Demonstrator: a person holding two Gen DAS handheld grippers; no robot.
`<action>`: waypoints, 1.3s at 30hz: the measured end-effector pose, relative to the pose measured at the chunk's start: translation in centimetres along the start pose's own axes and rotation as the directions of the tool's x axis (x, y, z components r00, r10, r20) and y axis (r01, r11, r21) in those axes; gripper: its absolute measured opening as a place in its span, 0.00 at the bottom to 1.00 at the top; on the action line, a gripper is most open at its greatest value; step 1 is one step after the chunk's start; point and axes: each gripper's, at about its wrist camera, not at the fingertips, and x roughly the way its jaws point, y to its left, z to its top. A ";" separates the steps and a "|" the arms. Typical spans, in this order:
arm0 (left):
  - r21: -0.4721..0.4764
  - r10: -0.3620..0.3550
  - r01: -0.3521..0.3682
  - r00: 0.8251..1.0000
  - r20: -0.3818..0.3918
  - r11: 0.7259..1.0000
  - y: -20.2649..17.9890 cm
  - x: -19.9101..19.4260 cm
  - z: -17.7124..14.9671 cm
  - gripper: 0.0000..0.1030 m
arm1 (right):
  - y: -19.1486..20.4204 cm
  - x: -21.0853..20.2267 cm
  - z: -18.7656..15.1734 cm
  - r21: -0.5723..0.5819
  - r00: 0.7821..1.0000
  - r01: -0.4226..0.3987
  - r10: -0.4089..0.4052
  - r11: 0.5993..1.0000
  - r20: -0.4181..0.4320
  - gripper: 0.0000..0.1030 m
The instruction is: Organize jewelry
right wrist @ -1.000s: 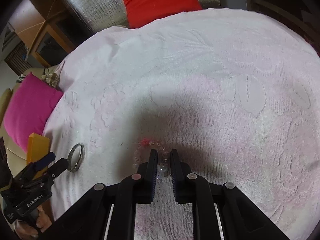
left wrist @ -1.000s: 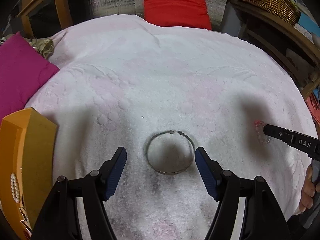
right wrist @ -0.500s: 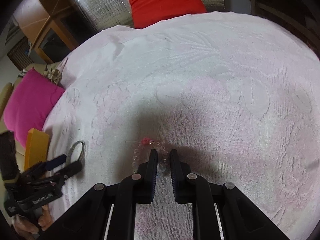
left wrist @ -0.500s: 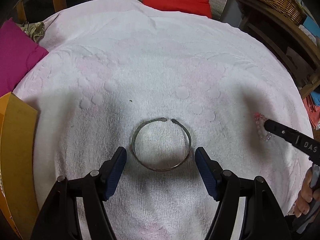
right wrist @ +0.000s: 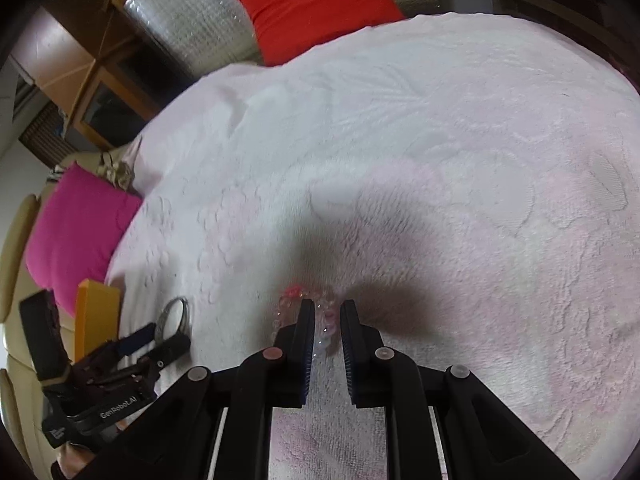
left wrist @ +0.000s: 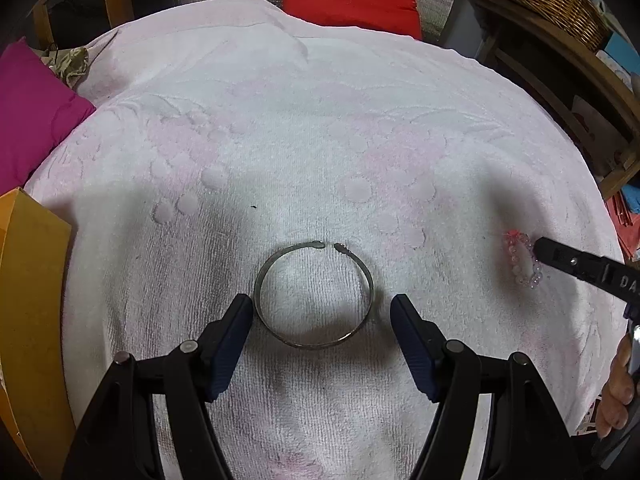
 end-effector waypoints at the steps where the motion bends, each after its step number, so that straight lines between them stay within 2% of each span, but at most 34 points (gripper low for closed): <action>1: 0.000 0.001 -0.001 1.000 0.001 1.000 -0.1 -0.1 0.0 0.70 | 0.1 0.2 -0.1 -0.006 1.000 0.008 -0.008 1.000 -0.008 0.21; 4: -0.001 -0.003 0.003 1.000 0.002 1.000 -0.1 -0.3 -0.1 0.70 | 0.4 0.3 -0.2 -0.013 1.000 0.009 -0.009 1.000 0.000 0.26; 11: -0.006 -0.021 0.021 1.000 0.010 1.000 0.8 -0.3 -0.2 0.69 | 1.3 0.5 -0.7 -0.079 0.998 0.064 -0.061 0.995 0.033 0.26; 13: -0.003 -0.027 0.027 1.000 0.014 1.000 0.8 -0.4 -0.2 0.67 | 1.8 0.6 -0.8 -0.104 0.996 0.086 -0.082 0.991 0.045 0.24; 15: 0.002 -0.025 0.025 1.000 0.018 1.000 0.8 -0.4 -0.2 0.59 | 2.2 0.7 -0.9 -0.125 0.993 0.108 -0.102 0.986 0.055 0.21; 18: 0.001 -0.027 0.027 0.999 0.020 1.000 0.9 -0.4 -0.2 0.59 | 2.2 0.6 -0.9 -0.131 0.992 0.120 -0.112 0.984 0.064 0.16; 26: 0.007 -0.046 0.046 0.998 0.039 0.999 0.2 -0.9 0.0 0.59 | 1.5 -1.0 -0.5 -0.107 0.989 0.107 -0.095 0.988 0.114 0.15; 31: 0.010 -0.027 0.027 0.999 0.024 1.000 -0.2 -0.4 0.1 0.59 | 0.8 -1.1 -0.2 -0.078 0.995 0.073 -0.067 0.994 0.077 0.16; 39: 0.020 -0.007 0.007 1.000 0.003 1.000 -0.8 0.3 0.2 0.60 | 1.7 0.2 -0.7 -0.125 0.995 0.099 -0.098 0.987 0.015 0.19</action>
